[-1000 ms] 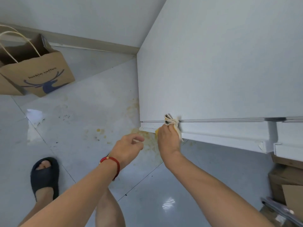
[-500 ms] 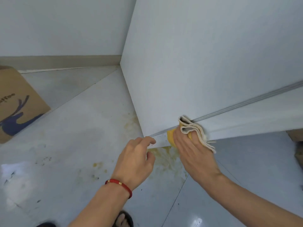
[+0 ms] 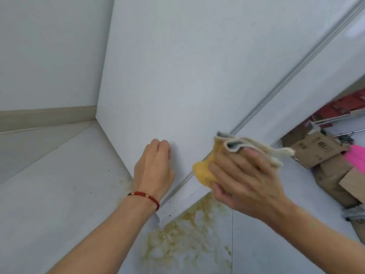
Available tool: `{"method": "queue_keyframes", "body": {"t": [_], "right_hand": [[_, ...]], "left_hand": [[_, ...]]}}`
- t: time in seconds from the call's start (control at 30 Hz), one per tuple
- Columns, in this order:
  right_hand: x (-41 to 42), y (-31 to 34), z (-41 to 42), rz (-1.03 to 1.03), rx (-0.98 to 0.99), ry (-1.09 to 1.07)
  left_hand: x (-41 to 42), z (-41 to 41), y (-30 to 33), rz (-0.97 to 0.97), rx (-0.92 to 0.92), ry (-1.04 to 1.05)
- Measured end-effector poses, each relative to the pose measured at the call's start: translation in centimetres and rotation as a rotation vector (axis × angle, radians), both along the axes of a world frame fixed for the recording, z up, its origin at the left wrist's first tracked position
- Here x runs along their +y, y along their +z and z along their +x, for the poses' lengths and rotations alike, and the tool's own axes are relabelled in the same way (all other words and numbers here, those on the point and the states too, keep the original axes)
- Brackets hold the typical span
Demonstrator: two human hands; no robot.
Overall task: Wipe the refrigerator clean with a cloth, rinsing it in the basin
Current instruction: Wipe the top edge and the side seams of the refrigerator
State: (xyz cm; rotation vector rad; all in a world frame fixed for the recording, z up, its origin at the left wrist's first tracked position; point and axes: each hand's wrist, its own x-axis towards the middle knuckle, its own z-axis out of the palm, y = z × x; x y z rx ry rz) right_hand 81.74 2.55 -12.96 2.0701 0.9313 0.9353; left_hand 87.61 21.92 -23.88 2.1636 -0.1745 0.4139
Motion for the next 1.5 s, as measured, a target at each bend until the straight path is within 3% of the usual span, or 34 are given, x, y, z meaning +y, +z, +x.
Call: {"method": "queue_keyframes", "body": {"t": [0.1,0.23,0.37,0.47,0.53,0.6,0.7,0.8,0.9,1.13,1.33,1.4,1.5], "right_hand": [[-0.5,4.3,1.1,0.105,-0.162,0.006],[0.2,-1.7,1.3,0.201,-0.230,-0.109],[1.1,-12.2,-0.6,0.099,0.000,-0.268],[2.5,-18.9,-2.4,0.000,0.329,-0.451],[3.5,-19.2,-2.6,0.013,0.447,-0.524],[2.6,-17.6,-2.6,0.012,0.492,-0.424],[-0.1,-12.0,-1.7,0.091,0.199,-0.146],[-1.0,-8.0,-0.4,0.189,-0.055,-0.020],[-0.2,-12.0,0.4,0.244,-0.074,-0.056],[2.2,-24.2,-1.3,-0.032,0.339,-0.288],[4.5,-27.1,-1.5,-0.467,0.600,-0.467],[4.9,-24.9,-1.5,-0.406,0.631,-0.463],[3.7,-19.8,-1.5,-0.114,0.500,-0.332]], "left_hand": [[1.9,1.2,2.2,0.133,0.201,-0.105],[4.6,2.1,4.8,0.219,0.477,-0.399],[5.6,1.3,4.3,0.473,0.542,-0.572],[6.3,0.5,3.3,0.517,0.608,-0.607],[7.3,-0.2,2.9,0.499,0.642,-0.586],[8.4,-0.8,3.0,0.502,0.677,-0.577],[10.3,-0.5,3.2,0.587,0.736,-0.553],[10.9,0.2,3.5,0.575,0.717,-0.499],[10.3,0.4,2.8,0.501,0.700,-0.466],[9.2,-0.1,0.6,0.573,0.796,-0.549],[10.5,-1.0,0.8,0.620,0.808,-0.509],[10.8,-1.3,1.0,0.623,0.823,-0.510],[11.4,-1.3,1.7,0.611,0.827,-0.500]]}}
